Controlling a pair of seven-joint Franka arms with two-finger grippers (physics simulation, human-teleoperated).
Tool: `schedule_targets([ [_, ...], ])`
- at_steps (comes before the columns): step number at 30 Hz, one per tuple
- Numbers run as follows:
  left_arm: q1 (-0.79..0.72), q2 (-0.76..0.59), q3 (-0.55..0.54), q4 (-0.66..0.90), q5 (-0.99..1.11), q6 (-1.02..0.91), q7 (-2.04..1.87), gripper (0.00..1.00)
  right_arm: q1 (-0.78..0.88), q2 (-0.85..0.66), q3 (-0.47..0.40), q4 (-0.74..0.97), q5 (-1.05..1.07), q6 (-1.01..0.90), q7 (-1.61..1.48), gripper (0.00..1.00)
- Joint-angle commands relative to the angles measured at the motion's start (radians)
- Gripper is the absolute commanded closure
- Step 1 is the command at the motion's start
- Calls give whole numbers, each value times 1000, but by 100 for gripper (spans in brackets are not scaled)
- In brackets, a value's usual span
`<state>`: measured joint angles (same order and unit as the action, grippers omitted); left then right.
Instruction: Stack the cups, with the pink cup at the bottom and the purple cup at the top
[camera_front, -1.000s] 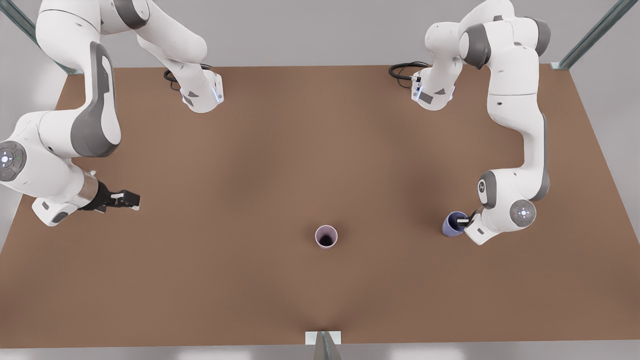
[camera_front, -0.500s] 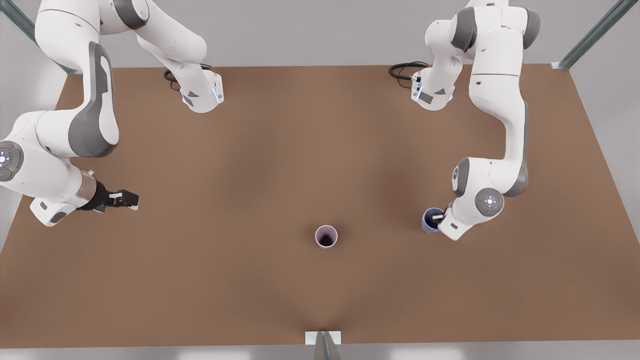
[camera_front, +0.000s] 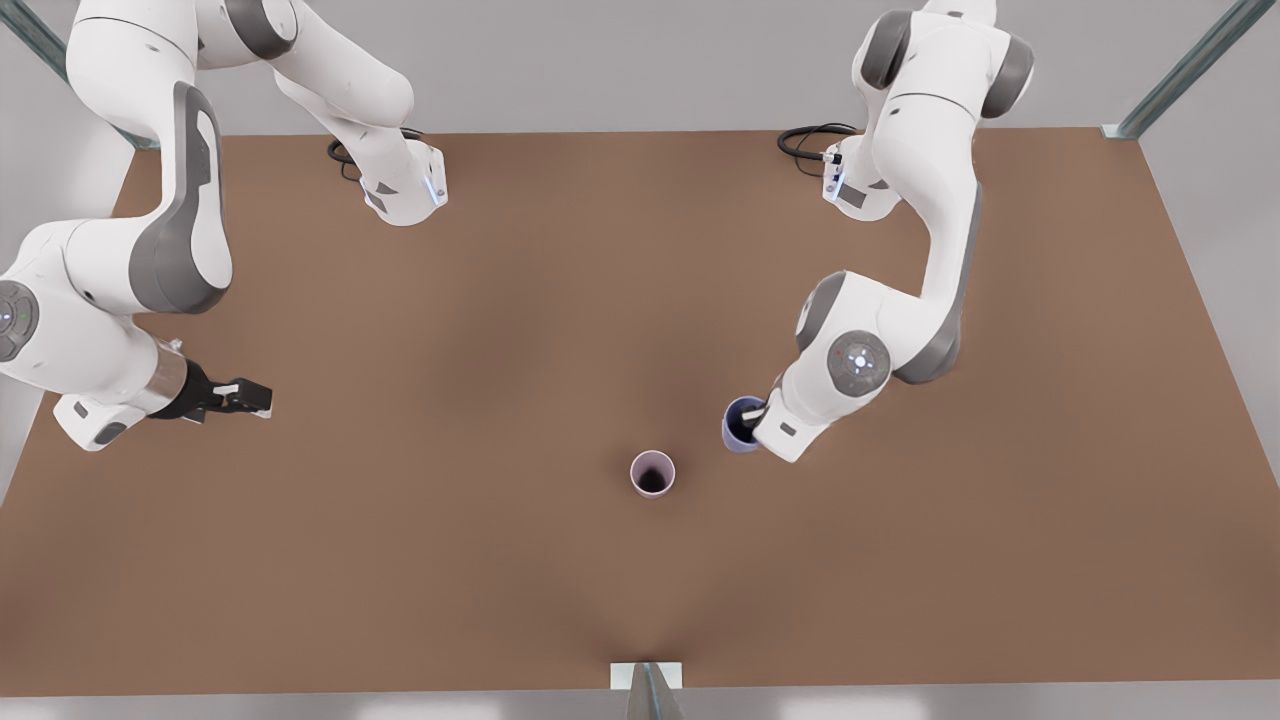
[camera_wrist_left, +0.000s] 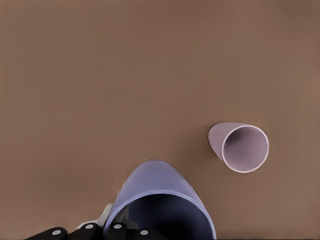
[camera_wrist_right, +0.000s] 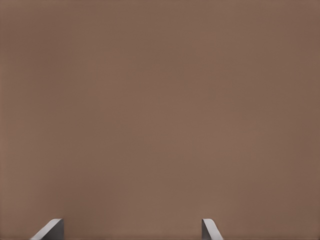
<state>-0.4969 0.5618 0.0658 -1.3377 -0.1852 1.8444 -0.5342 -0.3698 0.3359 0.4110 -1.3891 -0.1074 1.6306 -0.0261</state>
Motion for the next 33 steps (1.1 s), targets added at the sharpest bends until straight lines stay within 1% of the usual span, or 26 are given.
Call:
schedule_targets([
  [1, 0, 3, 0, 6, -80, 1, -4, 79, 0, 0, 0, 1, 0, 0, 0, 0],
  [11, -52, 198, 5, 295, -200, 4, -234, 79, 0, 2, 0, -2, 2, -2, 2, 0],
  [20, -72, 259, 9, 315, -240, 105, -256, 79, -1, 2, 0, -4, 2, -5, 2, 0],
  [33, -78, 274, 11, 304, -235, 104, -253, 79, -3, 2, 0, -4, 3, -8, 0, 0],
])
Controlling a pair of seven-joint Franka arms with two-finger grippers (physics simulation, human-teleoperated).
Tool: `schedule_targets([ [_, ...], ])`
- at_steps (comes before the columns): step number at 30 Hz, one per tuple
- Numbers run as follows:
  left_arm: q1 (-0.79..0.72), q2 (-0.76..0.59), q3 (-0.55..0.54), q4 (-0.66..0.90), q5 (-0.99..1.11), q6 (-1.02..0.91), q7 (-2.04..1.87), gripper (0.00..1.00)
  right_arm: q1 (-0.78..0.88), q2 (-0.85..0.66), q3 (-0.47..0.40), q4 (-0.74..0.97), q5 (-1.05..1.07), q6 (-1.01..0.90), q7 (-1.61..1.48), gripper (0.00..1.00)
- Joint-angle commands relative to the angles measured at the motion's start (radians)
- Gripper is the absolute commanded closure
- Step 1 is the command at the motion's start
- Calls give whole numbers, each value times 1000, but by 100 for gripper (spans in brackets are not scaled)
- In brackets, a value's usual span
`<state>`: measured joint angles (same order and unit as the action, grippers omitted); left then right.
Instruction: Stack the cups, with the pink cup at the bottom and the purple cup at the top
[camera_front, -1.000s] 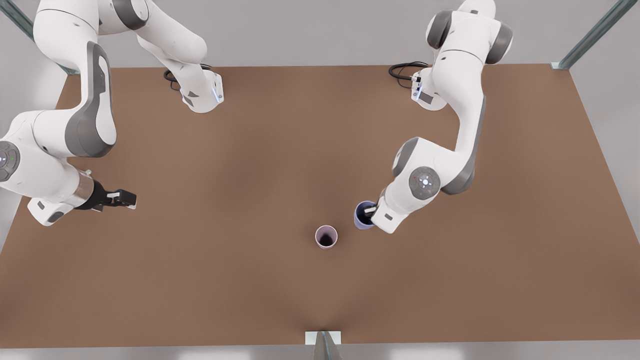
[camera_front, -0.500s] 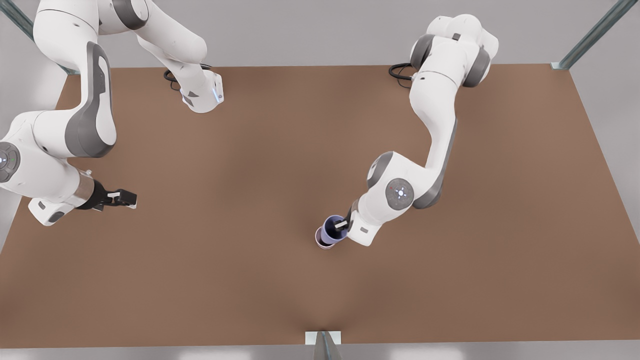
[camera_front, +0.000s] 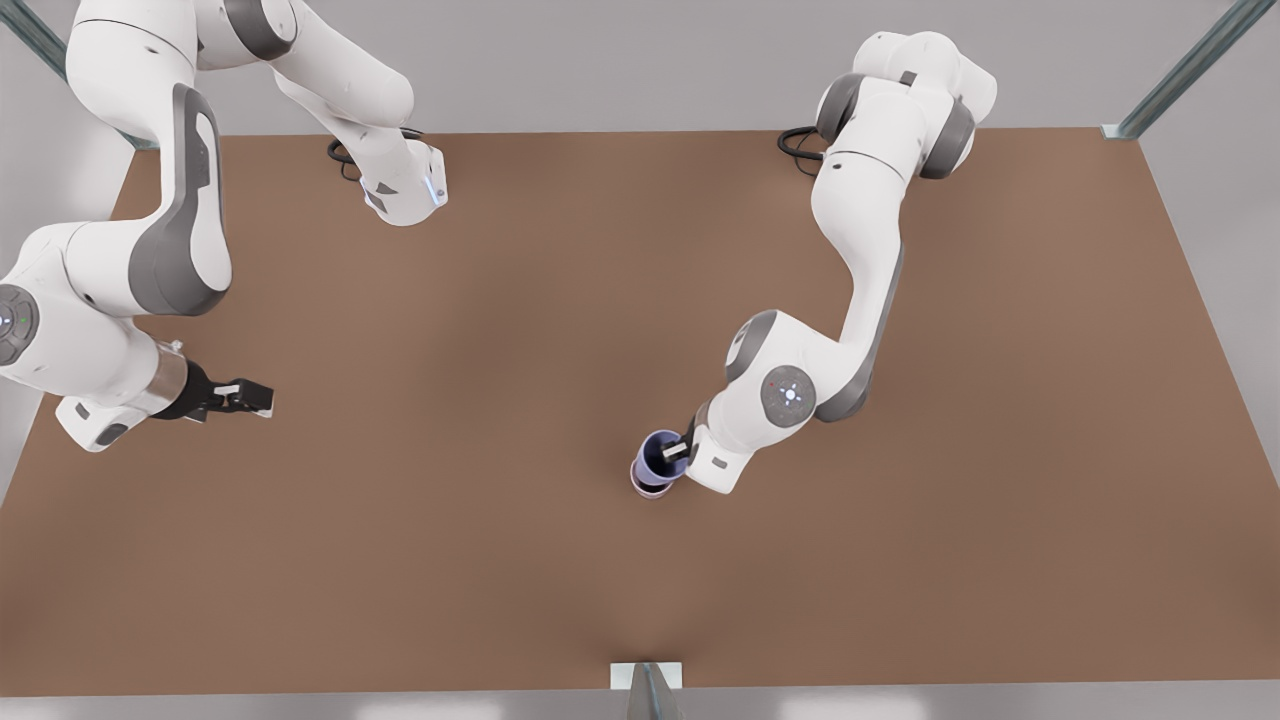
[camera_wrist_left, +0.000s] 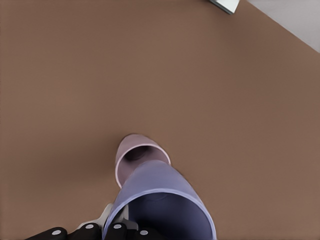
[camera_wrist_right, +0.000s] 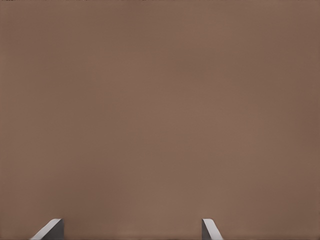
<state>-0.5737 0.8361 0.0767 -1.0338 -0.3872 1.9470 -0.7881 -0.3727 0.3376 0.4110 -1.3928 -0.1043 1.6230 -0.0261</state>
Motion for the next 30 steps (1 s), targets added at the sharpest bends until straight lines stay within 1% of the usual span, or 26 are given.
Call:
schedule_targets([
  [1, 0, 1, 0, 0, -33, 3, 1, 79, 0, 0, 0, 0, 0, 0, 0, 0],
  [18, 0, 34, 0, -2, -27, 30, 6, 79, 0, 0, 0, -2, 0, 1, 0, 0],
  [30, 6, 32, 0, -19, -15, 30, 6, 79, 2, 11, 0, -2, 0, 11, 3, 0],
])
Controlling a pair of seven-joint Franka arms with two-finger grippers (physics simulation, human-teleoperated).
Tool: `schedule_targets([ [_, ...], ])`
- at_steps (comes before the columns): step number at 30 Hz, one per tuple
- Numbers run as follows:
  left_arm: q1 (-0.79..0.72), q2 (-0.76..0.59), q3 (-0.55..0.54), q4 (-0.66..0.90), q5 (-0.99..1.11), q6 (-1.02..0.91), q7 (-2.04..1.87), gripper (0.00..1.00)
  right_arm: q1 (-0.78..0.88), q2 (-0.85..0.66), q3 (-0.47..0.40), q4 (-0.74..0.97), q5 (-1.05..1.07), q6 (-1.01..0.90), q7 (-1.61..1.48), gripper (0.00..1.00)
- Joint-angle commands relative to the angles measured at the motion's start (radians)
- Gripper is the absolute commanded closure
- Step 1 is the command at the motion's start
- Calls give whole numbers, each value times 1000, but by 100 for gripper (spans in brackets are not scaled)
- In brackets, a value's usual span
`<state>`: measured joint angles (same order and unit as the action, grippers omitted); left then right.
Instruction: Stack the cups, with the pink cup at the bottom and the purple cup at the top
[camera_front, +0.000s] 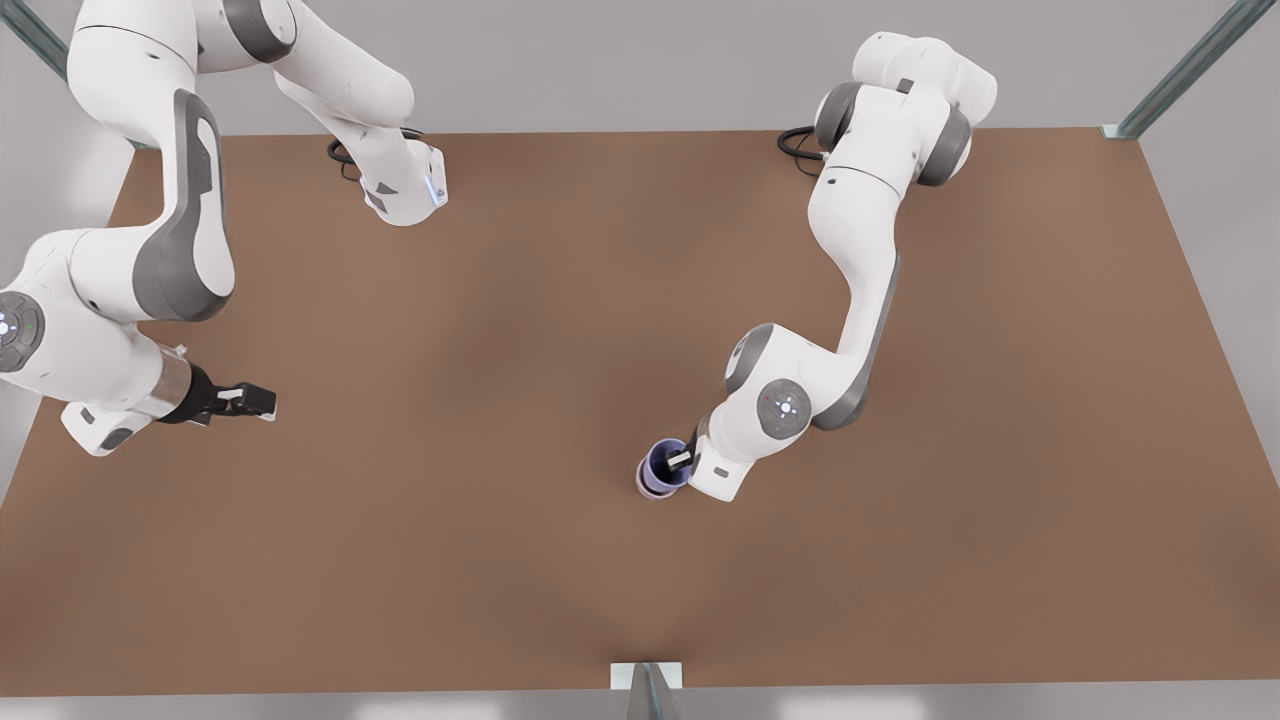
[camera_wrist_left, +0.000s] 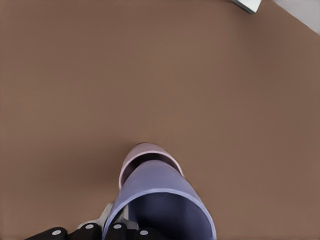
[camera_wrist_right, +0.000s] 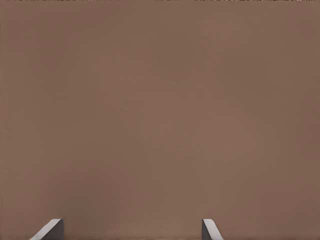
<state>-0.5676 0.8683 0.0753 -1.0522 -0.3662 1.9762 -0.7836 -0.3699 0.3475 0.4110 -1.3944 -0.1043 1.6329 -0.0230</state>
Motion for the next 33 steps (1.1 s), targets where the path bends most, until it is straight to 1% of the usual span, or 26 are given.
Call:
schedule_targets([
  [1, 0, 0, 0, 0, -37, 1, 1, 79, 0, -1, 0, 0, 0, -1, 0, 0],
  [6, 0, 1, 1, -11, -37, 7, 1, 78, 0, -1, 0, 2, 0, -4, -2, 0],
  [8, -1, 1, 0, -12, -37, 9, 1, 70, 0, 1, 0, 2, 0, -4, -2, 0],
  [10, -6, 1, 1, -14, -36, 9, 1, 60, -3, 1, 0, 2, 0, -7, -3, 0],
  [12, -6, 1, 1, -14, -36, 9, 0, 55, -1, 1, 0, 2, 0, -5, 0, 0],
  [13, -6, 1, 1, -14, -34, 9, -3, 54, -1, 1, 0, 2, 0, -5, 0, 0],
  [15, -8, 1, 1, -14, -34, 9, -8, 49, -1, 1, 0, 2, 0, -4, 0, 0],
  [18, -9, 3, 1, -14, -34, 7, -9, 48, -3, -1, 0, 2, 2, -8, 0, 0],
  [20, -9, 3, 1, -14, -34, 7, -9, 45, -3, -1, 0, 2, 0, -8, 0, 0],
  [21, -9, 3, 1, -14, -37, 7, -11, 40, -3, -1, 0, 2, 2, -8, 0, 0],
  [22, -9, 3, 1, -14, -39, 6, -13, 29, -3, 1, 0, 0, 0, -8, 0, 0],
  [24, -9, 3, 1, -14, -42, 6, -13, 0, -3, 1, 0, -2, 0, -7, 0, 0],
  [33, -15, 0, 0, -14, -40, 0, -14, 0, -7, -1, 0, -3, 2, -13, -3, 0],
])
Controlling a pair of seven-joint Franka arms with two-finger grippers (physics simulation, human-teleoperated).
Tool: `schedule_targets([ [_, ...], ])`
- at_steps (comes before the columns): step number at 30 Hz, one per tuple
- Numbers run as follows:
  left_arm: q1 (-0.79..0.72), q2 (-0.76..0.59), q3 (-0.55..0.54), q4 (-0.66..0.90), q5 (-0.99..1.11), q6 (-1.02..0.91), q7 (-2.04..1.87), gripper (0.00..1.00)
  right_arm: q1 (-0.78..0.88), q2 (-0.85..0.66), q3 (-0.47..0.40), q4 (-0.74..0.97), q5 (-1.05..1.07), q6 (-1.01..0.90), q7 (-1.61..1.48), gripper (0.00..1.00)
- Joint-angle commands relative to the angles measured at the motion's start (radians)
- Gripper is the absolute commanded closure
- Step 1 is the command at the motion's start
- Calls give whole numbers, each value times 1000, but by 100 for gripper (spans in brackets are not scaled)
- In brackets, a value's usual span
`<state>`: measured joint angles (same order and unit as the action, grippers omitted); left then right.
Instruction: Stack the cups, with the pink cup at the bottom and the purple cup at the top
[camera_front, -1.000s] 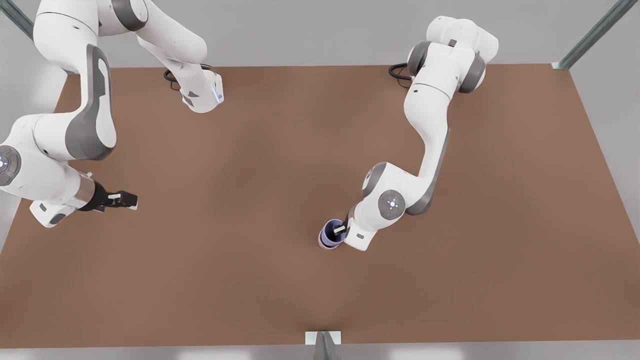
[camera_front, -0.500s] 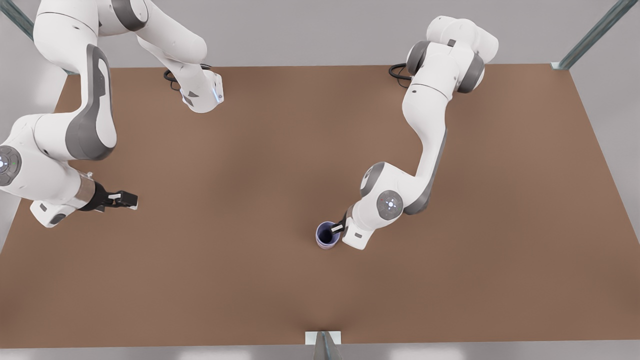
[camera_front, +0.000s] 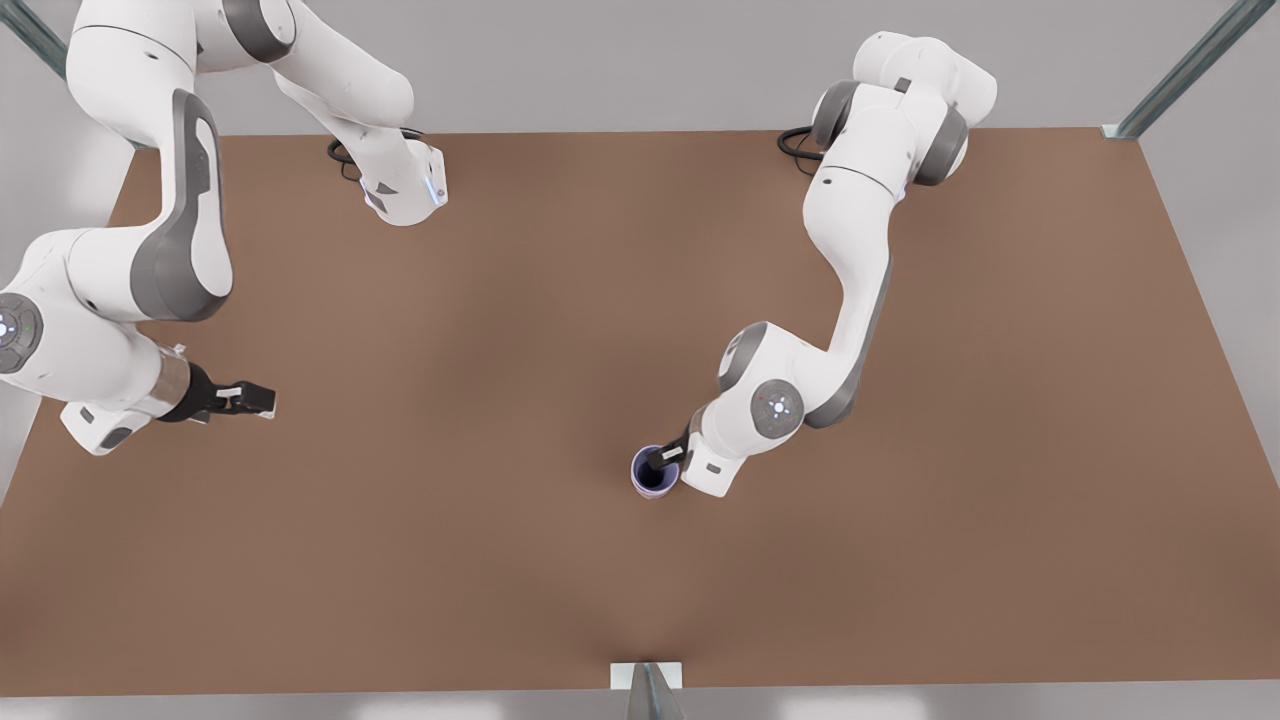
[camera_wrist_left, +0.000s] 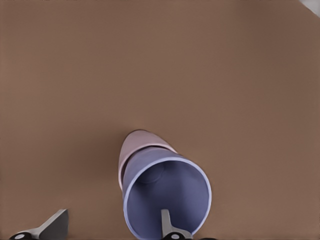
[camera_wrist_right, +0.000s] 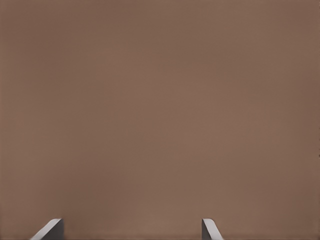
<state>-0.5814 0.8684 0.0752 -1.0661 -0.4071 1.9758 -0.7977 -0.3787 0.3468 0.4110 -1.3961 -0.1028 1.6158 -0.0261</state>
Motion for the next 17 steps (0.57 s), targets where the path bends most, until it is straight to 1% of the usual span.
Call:
schedule_targets([
  [1, 0, 0, 0, 0, -2, 0, 0, 0, 0, 0, 0, 0, 0, 0, 0, 0],
  [5, 5, -15, -2, 2, -4, -9, -2, 0, 0, 0, 0, 0, 0, 0, 0, 0],
  [6, 6, -66, 14, 0, 13, -43, 2, 0, 1, 1, 0, 0, 0, 1, 0, 0],
  [7, 38, -121, 66, 12, 56, -244, 28, 0, 1, 1, 0, -1, 0, 3, 0, 0],
  [8, 95, -192, 78, 12, 91, -349, 107, 0, 1, 1, 0, -1, 0, 4, 2, 0],
  [9, 170, -253, 78, 11, 209, -478, 328, 0, 3, 3, 0, -1, 0, 9, 3, 0],
  [10, 227, -293, 80, 11, 313, -541, 598, 0, 3, 6, 0, 0, 0, 9, 3, 0],
  [11, 275, -316, 80, 11, 386, -587, 761, 0, 3, 6, 0, 0, 0, 9, 3, 0],
  [12, 281, -344, 97, -1, 444, -601, 788, 0, 4, 6, 0, 0, 0, 10, 3, 0],
  [13, 282, -348, 101, -2, 449, -626, 788, 0, 4, 6, 0, 0, 0, 12, 3, 0],
  [14, 282, -414, 98, -92, 449, -615, 776, 0, 8, 8, 0, 0, 0, 13, 5, 0],
  [15, 282, -561, 87, -325, 445, -442, 773, 0, 11, 8, 0, 0, 0, 12, 6, 0],
  [16, 282, -608, 86, -399, 442, -382, 772, 0, 8, 8, 0, 5, 0, 10, 3, 0],
  [17, 282, -605, 86, -397, 441, -390, 773, 0, 11, 8, 0, 6, 0, 10, 5, 0],
])
